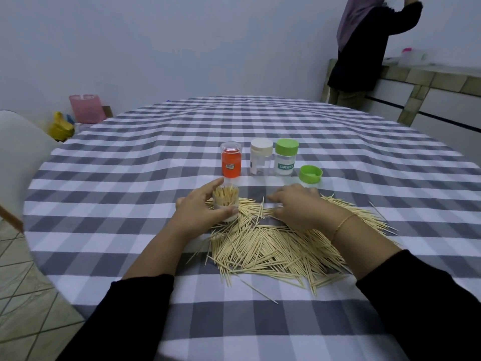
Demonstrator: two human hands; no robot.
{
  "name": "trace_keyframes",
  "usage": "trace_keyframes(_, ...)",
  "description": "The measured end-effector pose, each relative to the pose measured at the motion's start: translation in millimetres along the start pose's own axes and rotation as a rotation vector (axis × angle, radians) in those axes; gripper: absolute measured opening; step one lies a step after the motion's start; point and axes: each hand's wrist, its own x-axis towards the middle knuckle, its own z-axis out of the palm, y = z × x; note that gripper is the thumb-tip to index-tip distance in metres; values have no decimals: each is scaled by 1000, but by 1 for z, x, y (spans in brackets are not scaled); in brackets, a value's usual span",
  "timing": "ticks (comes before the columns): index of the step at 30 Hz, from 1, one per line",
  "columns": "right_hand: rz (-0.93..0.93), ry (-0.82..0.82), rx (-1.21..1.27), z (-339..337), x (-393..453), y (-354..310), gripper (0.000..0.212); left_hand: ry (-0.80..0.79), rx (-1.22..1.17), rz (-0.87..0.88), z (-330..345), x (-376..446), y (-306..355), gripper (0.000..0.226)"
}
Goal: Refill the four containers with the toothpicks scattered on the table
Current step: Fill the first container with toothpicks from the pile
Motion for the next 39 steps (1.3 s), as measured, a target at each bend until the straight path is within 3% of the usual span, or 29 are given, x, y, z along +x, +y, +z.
trace_keyframes(6, 2, -107, -89, 7, -2, -1, 32, 24, -5, -2, 0, 0, 0, 80)
trace_keyframes(11, -21, -152, -61, -1, -12, 0, 58, 24, 5, 13, -1, 0, 0, 80)
trace_keyframes(13, -17, -137, -88, 0, -13, -1, 57, 23, 3, 11, 0, 0, 1, 79)
trace_keyframes(17, -23, -65, -148, 5, -7, -4, 25, 25, -13, 9, 1, 0, 0, 79)
trace_keyframes(22, -15, -93, -118, 6, -8, -3, 45, 18, -15, 4, 1, 2, -2, 79)
trace_keyframes(27, -17, -23, -168, 8, -5, -7, 24, 16, -11, 5, 2, 2, -2, 80)
trace_keyframes(34, -21, -48, -239, 10, 1, -10, 34, 22, -2, 17, 1, 1, -1, 80)
trace_keyframes(39, -66, 55, -271, 18, 3, -12, 28, 22, -2, 18, 1, 0, 0, 80)
